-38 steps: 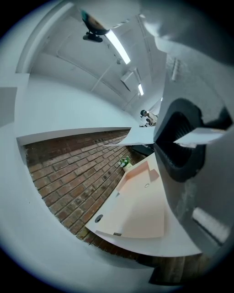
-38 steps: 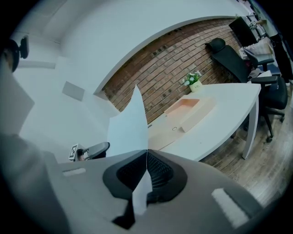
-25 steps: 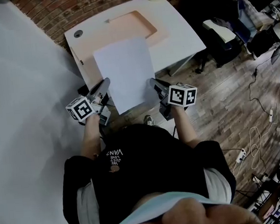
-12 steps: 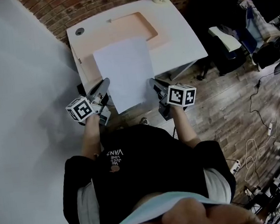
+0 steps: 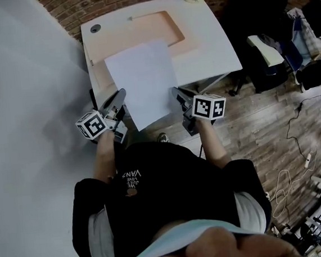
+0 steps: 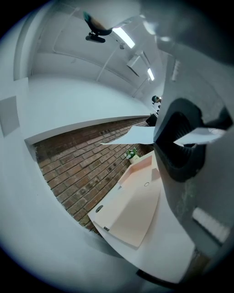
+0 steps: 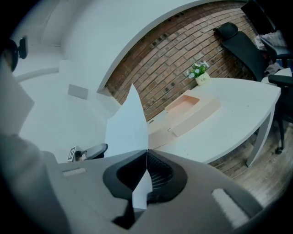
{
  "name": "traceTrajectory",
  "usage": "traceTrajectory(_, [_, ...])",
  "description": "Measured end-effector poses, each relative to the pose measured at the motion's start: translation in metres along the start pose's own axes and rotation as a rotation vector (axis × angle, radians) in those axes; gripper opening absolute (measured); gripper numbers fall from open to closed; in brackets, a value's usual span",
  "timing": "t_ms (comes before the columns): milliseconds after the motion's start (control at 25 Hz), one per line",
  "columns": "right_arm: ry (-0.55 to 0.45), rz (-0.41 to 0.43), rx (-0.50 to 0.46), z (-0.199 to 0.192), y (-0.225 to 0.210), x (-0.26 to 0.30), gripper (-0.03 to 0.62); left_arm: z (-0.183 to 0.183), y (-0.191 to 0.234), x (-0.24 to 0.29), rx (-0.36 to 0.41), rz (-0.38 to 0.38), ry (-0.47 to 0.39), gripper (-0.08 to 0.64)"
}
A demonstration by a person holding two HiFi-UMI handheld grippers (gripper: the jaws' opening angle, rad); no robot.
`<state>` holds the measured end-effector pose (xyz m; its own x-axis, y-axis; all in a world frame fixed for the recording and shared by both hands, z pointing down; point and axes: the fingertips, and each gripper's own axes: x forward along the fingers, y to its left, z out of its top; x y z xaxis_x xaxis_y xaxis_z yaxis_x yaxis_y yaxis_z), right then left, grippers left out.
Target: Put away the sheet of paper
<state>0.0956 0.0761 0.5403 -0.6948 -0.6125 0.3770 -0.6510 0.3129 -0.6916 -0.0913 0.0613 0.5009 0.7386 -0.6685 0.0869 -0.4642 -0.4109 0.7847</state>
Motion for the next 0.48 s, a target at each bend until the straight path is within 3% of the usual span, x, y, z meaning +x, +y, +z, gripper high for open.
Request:
traceTrajectory(240, [0.003,0.003,0.010,0.006,0.003,0.006,-0.002,0.009,-0.003,0.006,-0.008,-0.011,0.005,0.000])
traceTrajectory(480, [-0.017,-0.027,0.009,0.025,0.003,0.043,-0.001,0.037,0.035,0.019,-0.018,-0.026,0.024,0.000])
